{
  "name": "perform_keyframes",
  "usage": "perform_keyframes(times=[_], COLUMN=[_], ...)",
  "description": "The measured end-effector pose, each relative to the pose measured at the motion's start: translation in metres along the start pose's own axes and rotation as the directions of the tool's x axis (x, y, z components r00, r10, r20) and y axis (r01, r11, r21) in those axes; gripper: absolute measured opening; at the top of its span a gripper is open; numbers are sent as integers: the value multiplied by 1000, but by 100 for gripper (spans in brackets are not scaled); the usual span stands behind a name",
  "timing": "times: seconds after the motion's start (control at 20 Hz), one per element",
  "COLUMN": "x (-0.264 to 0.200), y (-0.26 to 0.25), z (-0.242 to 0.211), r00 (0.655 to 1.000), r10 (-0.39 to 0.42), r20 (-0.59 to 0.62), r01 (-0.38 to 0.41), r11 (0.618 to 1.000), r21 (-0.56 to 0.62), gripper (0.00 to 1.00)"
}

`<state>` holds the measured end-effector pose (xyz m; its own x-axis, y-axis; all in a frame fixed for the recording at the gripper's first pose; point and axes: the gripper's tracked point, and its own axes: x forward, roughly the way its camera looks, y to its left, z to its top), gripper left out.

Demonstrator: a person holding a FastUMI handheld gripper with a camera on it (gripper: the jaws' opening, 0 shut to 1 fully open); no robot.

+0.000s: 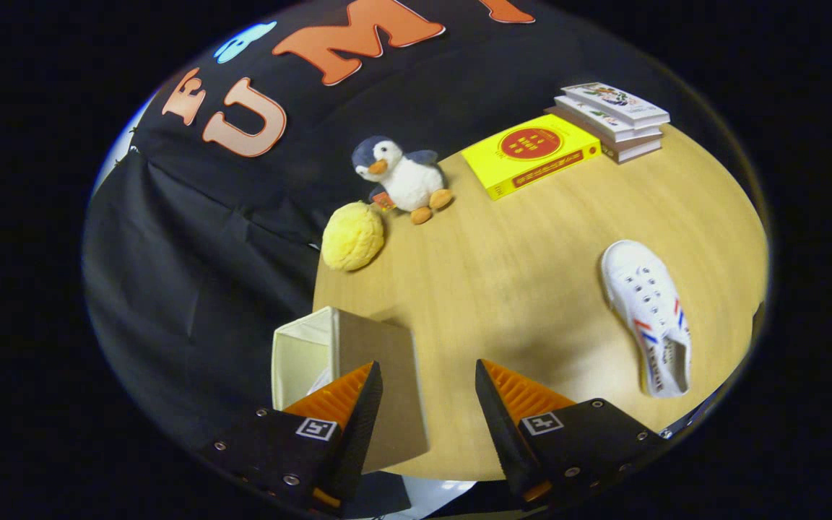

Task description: Open the storage box then place both shoes into the box .Put the left shoe in first, then the right shoe, with the right side of both shoes facing outward in a uniform manner.

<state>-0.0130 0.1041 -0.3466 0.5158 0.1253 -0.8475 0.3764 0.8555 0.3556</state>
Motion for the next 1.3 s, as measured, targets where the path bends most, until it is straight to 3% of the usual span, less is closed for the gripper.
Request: perform_keyframes(times=[0.3,0.75,0.95,1.1,1.3], x=[-29,-23,-7,3,15], y=[-122,-233,-257,-273,-270], z=[6,-16,-33,-33,-23], r00=[990,978,977,968,971], r10=[-114,-198,-214,-251,-236], r20=[84,63,8,3,39], r01=[124,207,208,241,236], r11=[985,951,943,923,915], r21=[-120,-230,-260,-299,-328], gripper=[86,87,84,80,77])
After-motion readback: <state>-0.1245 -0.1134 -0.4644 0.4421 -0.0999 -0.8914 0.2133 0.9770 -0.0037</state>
